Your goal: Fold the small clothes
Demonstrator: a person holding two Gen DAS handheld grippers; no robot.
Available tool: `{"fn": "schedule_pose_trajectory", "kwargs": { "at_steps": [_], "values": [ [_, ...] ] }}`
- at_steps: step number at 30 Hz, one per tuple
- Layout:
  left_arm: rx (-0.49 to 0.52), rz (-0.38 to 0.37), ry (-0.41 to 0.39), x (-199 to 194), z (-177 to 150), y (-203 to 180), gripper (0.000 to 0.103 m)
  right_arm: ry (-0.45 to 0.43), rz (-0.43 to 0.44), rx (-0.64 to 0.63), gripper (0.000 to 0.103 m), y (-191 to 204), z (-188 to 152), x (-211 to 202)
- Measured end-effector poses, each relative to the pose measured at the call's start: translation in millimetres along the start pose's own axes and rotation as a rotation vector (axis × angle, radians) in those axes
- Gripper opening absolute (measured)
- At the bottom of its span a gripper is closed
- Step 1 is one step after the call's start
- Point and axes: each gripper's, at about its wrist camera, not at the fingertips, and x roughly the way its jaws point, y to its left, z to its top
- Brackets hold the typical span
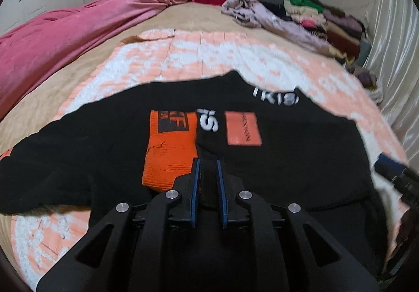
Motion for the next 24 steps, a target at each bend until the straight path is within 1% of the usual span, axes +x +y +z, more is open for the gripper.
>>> {"fn": "schedule_pose_trajectory", "kwargs": {
  "at_steps": [1, 6, 8, 11, 15, 19, 21, 22, 23, 24],
  "values": [
    [0.000, 0.007, 0.007, 3, -2, 1, 0.017, 0.002, 0.002, -0.002, 0.056, 1, 0, 1],
    [-0.026, -0.010, 0.027, 10, -5, 10, 0.018, 0.028, 0.037, -0.038, 0.056, 14, -5, 11],
    [-0.029, -0.012, 0.028, 11, -5, 11, 0.018, 0.068, 0.042, -0.044, 0.056, 17, -9, 21],
    [-0.031, -0.013, 0.031, 12, -6, 12, 0.018, 0.150, 0.023, -0.031, 0.056, 15, -17, 37],
    [-0.028, -0.016, 0.033, 10, -6, 11, 0.020, 0.142, 0.029, -0.028, 0.057, 16, -17, 34],
    [-0.021, -0.031, 0.030, 2, -6, 8, 0.032, 0.119, 0.043, -0.026, 0.060, 20, -16, 28],
    [-0.018, -0.032, 0.028, -3, -6, 7, 0.035, 0.105, 0.048, -0.035, 0.063, 25, -16, 24],
    [-0.017, -0.033, 0.026, -5, -6, 7, 0.039, 0.097, 0.049, -0.042, 0.064, 28, -16, 22],
    [-0.017, -0.032, 0.026, -9, -7, 7, 0.047, 0.092, 0.048, -0.049, 0.067, 30, -16, 19],
    [-0.019, -0.028, 0.024, -12, -8, 9, 0.052, 0.086, 0.047, -0.053, 0.070, 31, -16, 18]
  ]
}}
